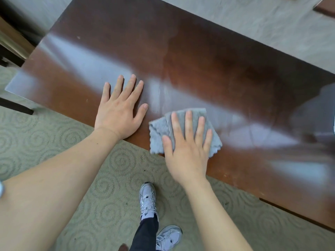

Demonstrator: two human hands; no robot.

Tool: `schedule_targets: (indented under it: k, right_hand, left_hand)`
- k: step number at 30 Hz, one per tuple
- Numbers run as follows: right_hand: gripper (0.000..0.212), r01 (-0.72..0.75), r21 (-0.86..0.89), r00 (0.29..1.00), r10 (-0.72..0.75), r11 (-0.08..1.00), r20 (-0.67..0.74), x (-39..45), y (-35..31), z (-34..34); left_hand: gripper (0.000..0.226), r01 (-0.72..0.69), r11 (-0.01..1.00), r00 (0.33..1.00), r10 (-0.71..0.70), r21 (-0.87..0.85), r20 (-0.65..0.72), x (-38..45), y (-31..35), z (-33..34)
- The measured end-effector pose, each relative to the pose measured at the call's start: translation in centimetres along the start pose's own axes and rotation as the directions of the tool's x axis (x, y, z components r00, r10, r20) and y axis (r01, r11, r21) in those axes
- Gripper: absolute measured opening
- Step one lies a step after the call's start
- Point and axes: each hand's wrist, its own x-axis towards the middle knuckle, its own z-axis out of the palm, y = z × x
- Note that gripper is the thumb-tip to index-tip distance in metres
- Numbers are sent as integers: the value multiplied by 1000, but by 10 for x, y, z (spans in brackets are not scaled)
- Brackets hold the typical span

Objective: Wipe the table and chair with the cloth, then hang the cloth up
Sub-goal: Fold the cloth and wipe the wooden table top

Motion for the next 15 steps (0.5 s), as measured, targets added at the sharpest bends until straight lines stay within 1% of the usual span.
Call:
schedule_targets:
  k: [3,5,9,12,15]
  right_hand:
    - [62,-35,-6,999,34,999,-37,70,-9,-12]
    - [62,-29,-11,998,29,1000,-55,123,-16,-22]
    - [60,2,-54,1000,-4,999,-24,206,-26,-39]
    - [59,48,-64,998,-50,997,-31,214,-24,-42]
    - [59,60,-34,995,-62,998,-80,177,-14,-33]
  left_hand:
    - [69,-5,1000,1000,5,-11,-14,0,-1,1]
    - [68,-9,1000,1000,8,-8,-28,1,-2,2]
    - [68,-16,1000,999,16,10,-38,2,-4,4]
    - [68,-31,999,998,31,11,-47,2,-5,5]
    - [68,-33,999,998,34,16,-52,2,-5,7]
